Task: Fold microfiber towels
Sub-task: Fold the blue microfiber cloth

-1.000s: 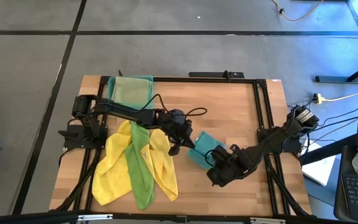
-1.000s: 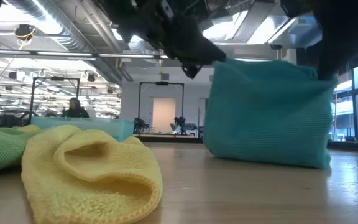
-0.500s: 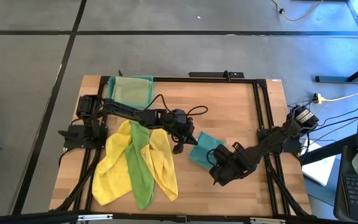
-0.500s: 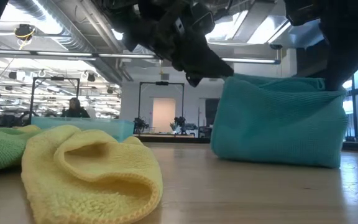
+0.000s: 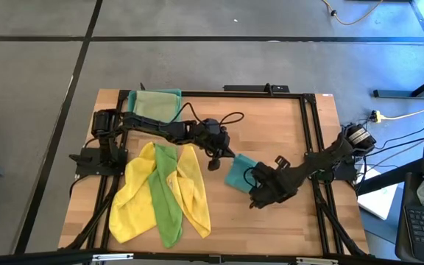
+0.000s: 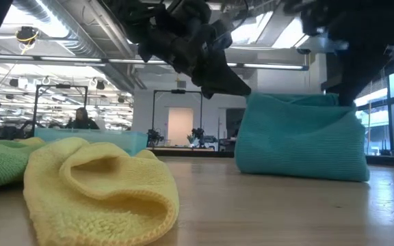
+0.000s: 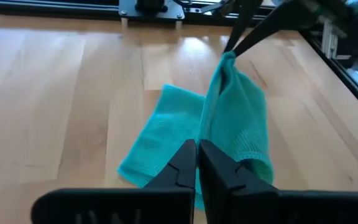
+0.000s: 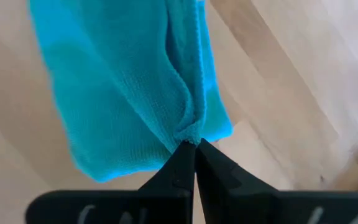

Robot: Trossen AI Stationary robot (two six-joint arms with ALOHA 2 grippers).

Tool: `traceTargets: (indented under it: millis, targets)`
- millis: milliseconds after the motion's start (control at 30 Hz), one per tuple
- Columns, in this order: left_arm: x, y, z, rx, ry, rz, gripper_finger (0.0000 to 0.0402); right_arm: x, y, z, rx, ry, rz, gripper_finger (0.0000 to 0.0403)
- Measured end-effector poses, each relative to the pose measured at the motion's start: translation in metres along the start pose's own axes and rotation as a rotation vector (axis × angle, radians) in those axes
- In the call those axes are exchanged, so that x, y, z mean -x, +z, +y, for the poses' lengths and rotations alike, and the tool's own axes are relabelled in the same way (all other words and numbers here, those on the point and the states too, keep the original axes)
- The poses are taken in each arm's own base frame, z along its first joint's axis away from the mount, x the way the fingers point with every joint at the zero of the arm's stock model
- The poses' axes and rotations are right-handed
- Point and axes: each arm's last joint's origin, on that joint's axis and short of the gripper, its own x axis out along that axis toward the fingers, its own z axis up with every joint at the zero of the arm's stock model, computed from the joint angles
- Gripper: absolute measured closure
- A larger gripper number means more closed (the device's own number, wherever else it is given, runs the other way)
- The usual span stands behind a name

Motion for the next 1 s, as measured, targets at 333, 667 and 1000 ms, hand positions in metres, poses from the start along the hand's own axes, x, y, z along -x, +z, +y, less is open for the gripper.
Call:
traceTargets:
  millis: [333,667,1000]
  targets:
    - [-0.024,-0.021,0.002,0.009,-0.015,0.038,0.0387,-0.034,-0.010,-0.013,-0.019,-0.053,0.137,0.0389]
    - [-0.032,-0.024,-0.001,0.041,0.051,0.023,0.0361,-0.051,-0.021,-0.021,-0.028,-0.098,0.151,0.0389]
    - [-0.031,-0.024,-0.003,0.190,-0.041,0.035,0.0347,-0.038,-0.016,-0.026,-0.095,-0.039,0.134,0.0354]
